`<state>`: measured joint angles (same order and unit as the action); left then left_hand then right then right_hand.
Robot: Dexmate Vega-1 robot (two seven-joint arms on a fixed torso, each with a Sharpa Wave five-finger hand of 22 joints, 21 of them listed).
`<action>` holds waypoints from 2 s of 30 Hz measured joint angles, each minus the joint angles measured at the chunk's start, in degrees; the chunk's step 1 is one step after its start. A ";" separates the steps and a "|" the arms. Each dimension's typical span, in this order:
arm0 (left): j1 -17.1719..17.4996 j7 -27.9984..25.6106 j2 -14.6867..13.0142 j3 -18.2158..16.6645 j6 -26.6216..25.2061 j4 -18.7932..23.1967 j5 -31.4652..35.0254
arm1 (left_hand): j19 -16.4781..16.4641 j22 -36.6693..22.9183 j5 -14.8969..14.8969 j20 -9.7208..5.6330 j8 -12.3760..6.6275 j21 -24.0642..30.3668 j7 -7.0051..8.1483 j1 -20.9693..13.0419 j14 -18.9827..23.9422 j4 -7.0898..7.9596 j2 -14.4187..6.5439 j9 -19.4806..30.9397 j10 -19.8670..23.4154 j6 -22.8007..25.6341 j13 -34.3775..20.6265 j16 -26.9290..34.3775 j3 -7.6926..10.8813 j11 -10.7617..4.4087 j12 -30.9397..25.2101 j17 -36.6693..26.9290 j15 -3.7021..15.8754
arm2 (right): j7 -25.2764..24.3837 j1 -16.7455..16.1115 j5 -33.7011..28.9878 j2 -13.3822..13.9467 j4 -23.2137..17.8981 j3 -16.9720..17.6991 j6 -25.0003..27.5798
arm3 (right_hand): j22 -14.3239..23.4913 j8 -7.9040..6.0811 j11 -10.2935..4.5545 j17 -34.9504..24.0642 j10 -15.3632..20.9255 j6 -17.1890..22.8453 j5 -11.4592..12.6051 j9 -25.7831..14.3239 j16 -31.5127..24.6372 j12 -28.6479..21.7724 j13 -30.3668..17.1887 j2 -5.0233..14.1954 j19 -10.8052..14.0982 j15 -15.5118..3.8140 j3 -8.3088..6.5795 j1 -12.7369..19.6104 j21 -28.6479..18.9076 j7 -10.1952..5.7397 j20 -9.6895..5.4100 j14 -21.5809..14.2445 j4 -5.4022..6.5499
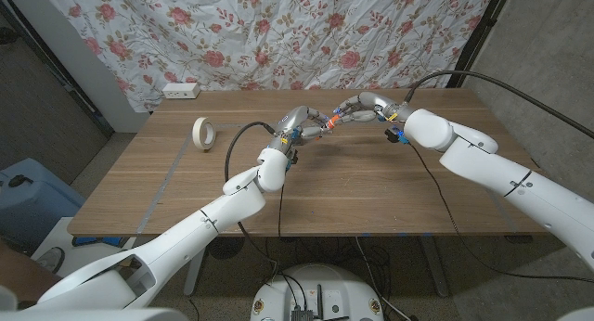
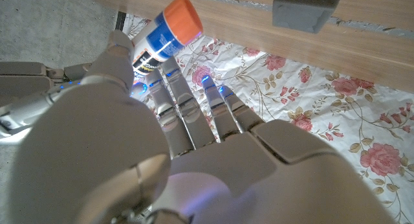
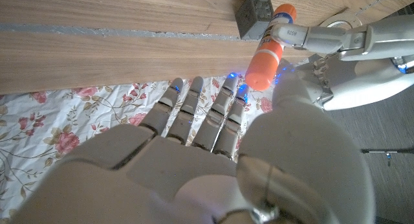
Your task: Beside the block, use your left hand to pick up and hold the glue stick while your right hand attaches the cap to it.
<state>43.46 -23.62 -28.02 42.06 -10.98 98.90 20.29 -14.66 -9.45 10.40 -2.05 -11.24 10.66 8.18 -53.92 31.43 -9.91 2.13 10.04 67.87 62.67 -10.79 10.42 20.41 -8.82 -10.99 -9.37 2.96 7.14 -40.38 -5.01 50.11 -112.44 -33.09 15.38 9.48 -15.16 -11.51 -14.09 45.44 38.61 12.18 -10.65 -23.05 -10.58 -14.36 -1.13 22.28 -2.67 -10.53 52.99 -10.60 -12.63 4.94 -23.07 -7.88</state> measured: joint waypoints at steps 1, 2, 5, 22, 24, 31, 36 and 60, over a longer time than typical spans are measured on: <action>0.00 0.01 -0.01 -0.01 0.00 0.00 -0.01 | 0.00 0.00 0.00 0.00 0.00 0.00 0.00 0.00 0.00 0.00 0.00 0.00 0.00 0.00 0.00 0.00 0.00 0.00 0.00 0.00 0.00 | 0.07 0.03 0.02 0.01 0.01 0.00 -0.01 | 0.00 0.38 0.10 0.00 -0.60 -0.50 0.00 0.00 0.00 0.00 0.04 -0.55 -0.20 0.20 0.26 -0.55 0.00 -0.09 0.20 0.40 0.08; 0.00 0.05 0.00 -0.01 0.00 -0.01 -0.02 | 0.00 0.00 0.00 0.00 0.01 0.00 0.00 0.00 0.00 0.00 0.00 0.00 0.00 0.00 0.00 0.00 0.00 0.00 0.01 0.00 0.00 | 0.21 0.14 0.07 0.04 0.08 0.00 -0.07 | 0.00 0.66 0.24 0.00 -1.02 -0.92 0.00 0.00 0.11 0.00 0.19 -0.66 -0.20 0.10 0.24 -0.68 0.00 -0.06 0.20 0.71 0.06; -0.05 0.16 0.00 -0.01 0.00 -0.15 -0.06 | 0.00 0.00 0.00 0.00 0.17 0.00 0.00 0.00 0.00 0.00 0.00 0.00 0.00 0.00 -0.01 0.00 0.00 0.00 0.13 0.00 0.00 | 0.64 0.42 0.20 0.13 0.34 0.00 -0.16 | 0.00 1.50 0.54 -0.15 -2.94 -2.40 0.71 0.00 0.80 0.00 0.38 -0.97 -0.62 0.08 0.56 -1.87 0.00 -0.02 0.62 1.58 0.38; -1.15 0.59 0.37 0.05 0.78 -1.43 -0.43 | 0.00 0.00 -0.12 0.00 0.19 0.00 0.00 0.00 0.00 0.00 0.00 0.00 0.00 0.00 -0.03 0.00 0.00 -0.01 -0.05 0.00 0.00 | 3.96 2.16 1.67 0.55 2.53 -0.39 -2.31 | -0.01 4.59 3.55 -0.01 -15.29 -13.00 3.70 -0.01 4.71 0.44 1.67 -2.38 -5.89 4.02 2.88 -7.23 0.22 0.13 2.68 8.66 1.74; -1.28 0.73 0.39 0.06 0.96 -1.56 -0.55 | 0.00 0.00 -0.12 0.00 0.19 0.00 0.00 0.00 0.00 0.00 0.00 0.00 -0.01 0.00 -0.03 0.00 0.00 -0.01 -0.05 0.00 0.00 | 4.39 2.30 1.92 0.59 2.80 -0.40 -2.74 | -0.01 4.80 3.84 -0.01 -16.65 -14.33 4.01 -0.01 5.11 0.43 1.86 -2.43 -6.62 4.76 3.36 -8.29 0.22 0.11 2.88 9.40 2.22; -1.62 0.91 0.41 0.06 1.15 -1.82 -0.75 | 0.00 0.00 0.00 0.00 0.19 0.00 0.00 0.00 0.00 0.00 0.00 0.00 -0.01 0.00 -0.02 0.00 0.00 -0.01 -0.04 0.00 0.00 | 4.86 2.38 3.16 0.69 4.01 -0.06 -4.82 | -0.02 4.80 5.45 -0.16 -20.52 -18.32 5.15 0.27 6.11 0.43 2.14 -2.10 -8.51 5.96 5.43 -12.83 0.22 0.78 3.35 11.86 4.30; -1.82 0.97 0.44 0.01 1.21 -1.95 -0.90 | 0.00 0.00 0.01 0.00 0.19 0.00 0.00 0.00 0.00 0.00 0.00 0.00 -0.01 0.00 -0.01 0.00 0.00 -0.01 -0.04 0.00 0.00 | 3.84 1.23 4.61 0.55 4.94 0.97 -6.79 | -0.02 4.80 5.77 -0.43 -21.00 -19.03 5.21 0.27 6.32 0.43 2.26 -1.43 -8.91 5.74 6.01 -14.70 0.22 1.07 3.36 12.43 4.89; -1.66 -0.09 1.28 -0.49 0.95 -2.66 -2.20 | 0.00 0.00 -0.01 0.00 0.19 0.00 0.00 0.00 0.31 0.00 0.00 0.00 -0.01 0.00 0.00 0.00 0.00 -0.01 0.15 0.00 0.31 | -4.81 -5.30 8.55 -1.43 6.92 4.78 -14.51 | -0.02 5.02 5.06 -0.69 -26.43 -23.30 4.45 0.53 8.04 0.43 2.93 0.61 -11.70 6.05 7.90 -21.70 0.34 3.10 2.87 16.83 8.06</action>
<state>41.80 -23.71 -26.74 41.57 -10.03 96.24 18.09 -14.66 -9.45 10.39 -2.05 -11.05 10.66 8.18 -53.92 31.75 -9.91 2.13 10.04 67.86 62.67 -10.79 10.42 20.41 -8.83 -10.84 -9.37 3.28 2.34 -45.68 3.54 48.67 -105.52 -28.31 0.87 9.46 -10.15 -6.45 -14.78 19.01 15.31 16.63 -10.12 -15.01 -10.15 -11.43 -0.52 10.58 3.38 -2.63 31.28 -10.26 -9.53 7.81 -6.23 0.17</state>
